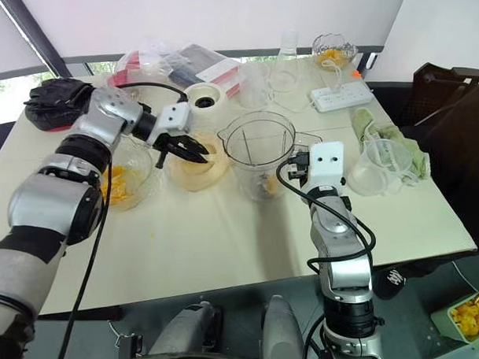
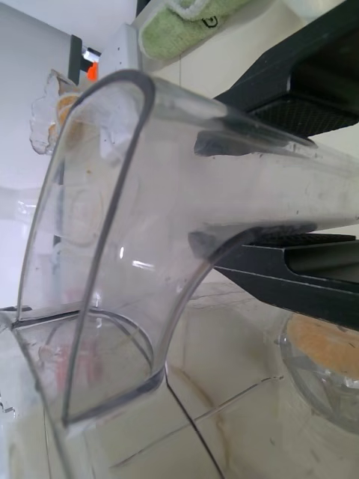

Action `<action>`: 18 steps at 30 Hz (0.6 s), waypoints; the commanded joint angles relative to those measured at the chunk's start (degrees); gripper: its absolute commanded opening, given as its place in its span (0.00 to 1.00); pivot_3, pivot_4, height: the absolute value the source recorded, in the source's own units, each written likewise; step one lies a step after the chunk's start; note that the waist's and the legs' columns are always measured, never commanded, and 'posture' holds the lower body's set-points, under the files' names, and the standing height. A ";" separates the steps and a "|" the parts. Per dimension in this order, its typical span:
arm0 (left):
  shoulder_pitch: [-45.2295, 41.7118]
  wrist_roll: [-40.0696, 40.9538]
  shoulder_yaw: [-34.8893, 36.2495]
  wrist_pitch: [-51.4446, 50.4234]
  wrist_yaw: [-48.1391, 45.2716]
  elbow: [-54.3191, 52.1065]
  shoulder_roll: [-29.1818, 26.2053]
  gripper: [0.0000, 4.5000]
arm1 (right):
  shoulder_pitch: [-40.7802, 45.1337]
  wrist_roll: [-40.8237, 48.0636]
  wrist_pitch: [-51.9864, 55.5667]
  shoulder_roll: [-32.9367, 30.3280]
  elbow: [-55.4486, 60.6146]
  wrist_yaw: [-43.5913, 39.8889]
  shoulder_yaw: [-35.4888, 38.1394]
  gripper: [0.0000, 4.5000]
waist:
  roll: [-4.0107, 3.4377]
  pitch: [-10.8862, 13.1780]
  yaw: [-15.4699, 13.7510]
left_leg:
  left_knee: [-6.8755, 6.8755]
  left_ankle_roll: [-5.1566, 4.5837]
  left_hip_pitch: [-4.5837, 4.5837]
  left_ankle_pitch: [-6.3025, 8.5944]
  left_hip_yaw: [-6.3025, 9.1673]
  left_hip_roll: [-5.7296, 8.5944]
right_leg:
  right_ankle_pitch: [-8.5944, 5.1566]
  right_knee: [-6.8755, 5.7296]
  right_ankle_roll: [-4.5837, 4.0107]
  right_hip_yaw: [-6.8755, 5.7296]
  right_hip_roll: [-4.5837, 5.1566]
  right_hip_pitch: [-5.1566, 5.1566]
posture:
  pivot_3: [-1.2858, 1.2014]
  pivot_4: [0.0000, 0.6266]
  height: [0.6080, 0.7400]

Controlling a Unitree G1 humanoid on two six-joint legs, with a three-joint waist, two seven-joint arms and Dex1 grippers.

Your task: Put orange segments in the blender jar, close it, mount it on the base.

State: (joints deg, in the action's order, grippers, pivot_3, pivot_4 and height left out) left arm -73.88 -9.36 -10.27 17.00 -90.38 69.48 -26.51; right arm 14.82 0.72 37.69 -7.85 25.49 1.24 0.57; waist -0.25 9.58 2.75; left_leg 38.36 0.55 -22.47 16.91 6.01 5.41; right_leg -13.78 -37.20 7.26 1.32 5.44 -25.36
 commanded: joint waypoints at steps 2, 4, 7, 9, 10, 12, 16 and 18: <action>-5.13 4.34 -2.15 -1.87 -2.12 -3.79 -6.19 0.04 | 1.16 0.09 -5.70 2.55 0.60 0.91 -0.11 0.23 | 0.02 0.02 0.01 | 0.00 0.00 -0.01 0.00 0.00 0.00 | 0.00 0.00 0.00 0.00 0.00 0.00 | 0.52 0.24 1.00; -6.07 5.57 -4.36 -2.34 -2.12 -4.24 -8.21 0.04 | 1.32 0.22 -6.68 3.38 -0.11 0.81 -0.30 0.23 | 0.04 0.03 0.04 | 0.00 0.12 -0.01 -0.07 0.00 -0.01 | 0.00 -0.01 0.00 0.01 0.00 -0.02 | 0.52 0.24 1.00; -8.06 6.46 -7.14 -2.67 -2.12 -3.65 -10.98 0.04 | 1.92 0.31 -8.28 4.41 -1.60 0.27 -1.29 0.23 | 0.05 0.03 -0.22 | 0.00 0.14 -0.01 -0.07 0.00 0.00 | 0.00 0.00 0.00 0.01 0.01 0.00 | 0.52 0.24 1.00; -10.11 6.77 -8.69 -3.14 -2.12 -2.81 -12.62 0.04 | 1.99 0.11 -9.81 5.24 -3.12 -0.03 -2.63 0.23 | 0.06 0.03 -0.22 | 0.00 0.13 -0.01 -0.07 0.01 0.02 | 0.00 0.00 0.00 0.01 0.01 0.02 | 0.52 0.24 1.00; -10.88 6.79 -9.13 -3.15 -2.12 -2.41 -13.01 0.04 | 1.93 -0.06 -10.52 5.54 -3.93 -0.14 -3.18 0.23 | 0.08 0.04 -0.19 | 0.01 0.13 -0.01 -0.07 0.01 0.02 | 0.00 0.00 0.00 0.01 0.01 0.02 | 0.52 0.24 1.00; -12.18 6.87 -9.85 -3.06 -2.12 -1.67 -13.42 0.04 | 1.31 -0.16 -12.14 6.06 -5.51 -0.42 -4.12 0.23 | 0.10 0.05 -0.15 | 0.01 0.13 -0.01 -0.07 0.01 0.02 | 0.00 0.00 0.00 0.00 0.00 0.01 | 0.52 0.24 1.00; -14.28 7.14 -10.45 -3.37 -2.12 -0.31 -13.18 0.04 | 0.32 1.14 -16.13 7.74 -8.62 -1.89 -5.10 0.23 | 0.11 0.06 -0.06 | 0.00 0.13 -0.01 -0.08 0.01 0.01 | 0.00 0.00 0.00 0.00 0.00 0.00 | 0.52 0.24 1.00; -15.22 7.59 -10.79 -3.52 -2.12 -0.09 -12.84 0.04 | -0.27 0.64 -16.83 7.66 -9.99 -2.43 -5.65 0.23 | 0.11 0.06 0.00 | 0.00 0.13 -0.01 -0.08 0.01 0.01 | 0.00 0.00 0.01 0.01 0.00 0.00 | 0.52 0.24 1.00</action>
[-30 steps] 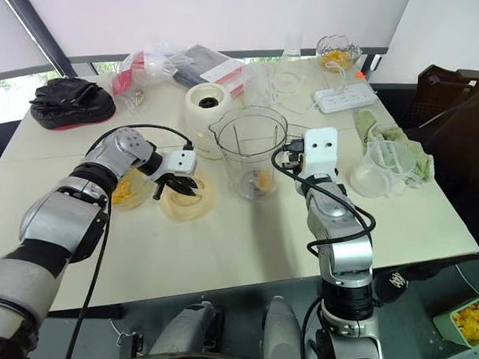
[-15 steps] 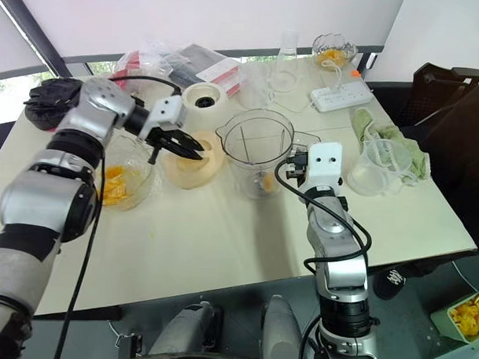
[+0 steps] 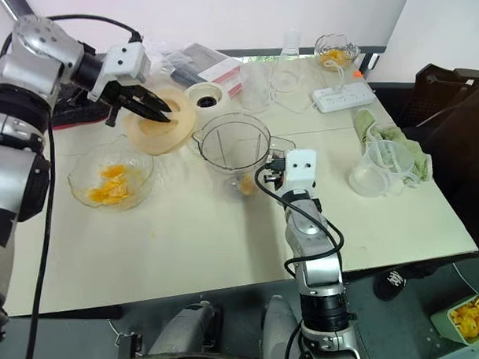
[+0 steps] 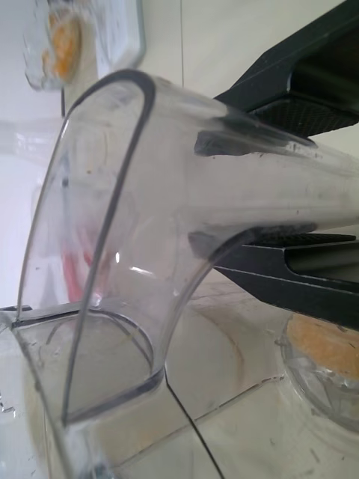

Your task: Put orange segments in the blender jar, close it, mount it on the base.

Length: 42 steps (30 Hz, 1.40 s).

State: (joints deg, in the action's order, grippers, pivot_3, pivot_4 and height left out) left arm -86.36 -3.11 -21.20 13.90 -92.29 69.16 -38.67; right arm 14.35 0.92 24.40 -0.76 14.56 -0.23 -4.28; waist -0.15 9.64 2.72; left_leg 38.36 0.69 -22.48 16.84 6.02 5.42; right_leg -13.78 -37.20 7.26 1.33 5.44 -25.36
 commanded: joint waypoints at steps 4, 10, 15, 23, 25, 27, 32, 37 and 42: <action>-4.52 2.02 -0.09 -0.98 -0.21 0.46 0.38 0.04 | -1.33 -0.40 -4.39 -0.25 -2.46 -1.96 -1.33 0.23 | 0.03 -0.02 0.02 | 0.01 0.00 0.00 0.00 0.01 -0.01 | 0.00 -0.01 0.00 0.00 -0.01 0.00 | 0.52 0.24 1.00; -7.18 1.43 -1.72 -0.22 -0.21 1.61 2.83 0.04 | -1.68 -1.46 -5.19 -1.67 -5.35 -3.17 -1.92 0.23 | 0.20 -0.11 0.00 | 0.02 -0.01 0.05 0.00 0.01 -0.01 | 0.00 0.00 0.00 0.00 -0.03 0.04 | 0.52 0.24 1.00; -9.91 0.70 -3.14 0.53 -0.21 3.28 3.77 0.04 | -1.13 -2.01 -5.72 -2.09 -6.50 -3.41 -2.02 0.23 | 0.20 -0.11 0.56 | 0.02 -0.12 0.08 0.07 0.00 -0.06 | -0.01 0.00 0.00 0.00 -0.08 0.05 | 0.52 0.24 1.00; -11.16 1.49 -3.84 0.15 -0.21 4.28 11.64 0.04 | -0.02 -2.70 -5.93 -2.25 -7.34 -3.33 -2.31 0.23 | 0.26 -0.15 0.46 | 0.26 -0.20 0.07 0.12 0.02 -0.06 | -0.01 0.00 0.00 -0.01 -0.08 0.14 | 0.52 0.24 1.00; -11.02 1.16 -4.03 0.03 -0.21 4.67 13.90 0.04 | 0.06 -2.86 -5.98 -2.29 -7.32 -3.33 -2.36 0.23 | 0.26 -0.15 0.47 | 0.40 -0.24 0.06 0.15 0.02 -0.06 | -0.01 -0.01 0.01 0.00 -0.09 0.18 | 0.52 0.24 1.00; -10.76 0.90 -4.09 -0.16 -0.21 5.02 15.64 0.04 | 0.05 -2.99 -5.94 -2.43 -7.15 -3.33 -2.32 0.23 | 0.26 -0.15 0.47 | 0.48 -0.28 0.06 0.17 0.02 -0.06 | -0.01 -0.03 0.01 0.00 -0.09 0.22 | 0.52 0.24 1.00; -9.62 0.10 -3.98 -1.46 -0.21 5.85 20.24 0.04 | -0.46 -3.27 -5.48 -3.26 -6.17 -3.27 -1.68 0.23 | 0.26 -0.15 0.32 | 0.56 -0.35 0.07 0.21 0.02 -0.06 | -0.01 -0.08 0.01 -0.01 -0.10 0.26 | 0.52 0.24 1.00; -8.52 -0.92 -4.74 -2.43 -0.21 6.44 21.97 0.04 | -1.26 -3.48 -5.05 -3.75 -5.18 -2.92 -1.19 0.23 | 0.26 -0.17 -0.23 | 0.65 -0.43 0.16 0.26 0.02 -0.05 | -0.01 -0.08 0.02 -0.01 -0.10 0.41 | 0.52 0.24 1.00; -7.79 0.88 -6.46 -2.99 -0.21 5.88 21.72 0.04 | -1.48 -3.41 -5.07 -4.02 -5.26 -2.77 -0.83 0.23 | 0.28 -0.19 -0.34 | 0.72 -0.52 0.34 0.31 0.05 -0.04 | -0.03 -0.06 0.05 -0.02 -0.10 0.66 | 0.52 0.24 1.00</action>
State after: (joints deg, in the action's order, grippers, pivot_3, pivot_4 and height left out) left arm -95.05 -2.60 -25.75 11.56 -92.27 75.12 -16.94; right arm 13.97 -0.91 18.29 -3.53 9.85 -2.96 -5.14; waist 0.13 9.45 2.38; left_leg 39.08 0.16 -22.11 17.15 6.07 5.38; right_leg -13.82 -37.25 7.32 1.31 5.34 -24.68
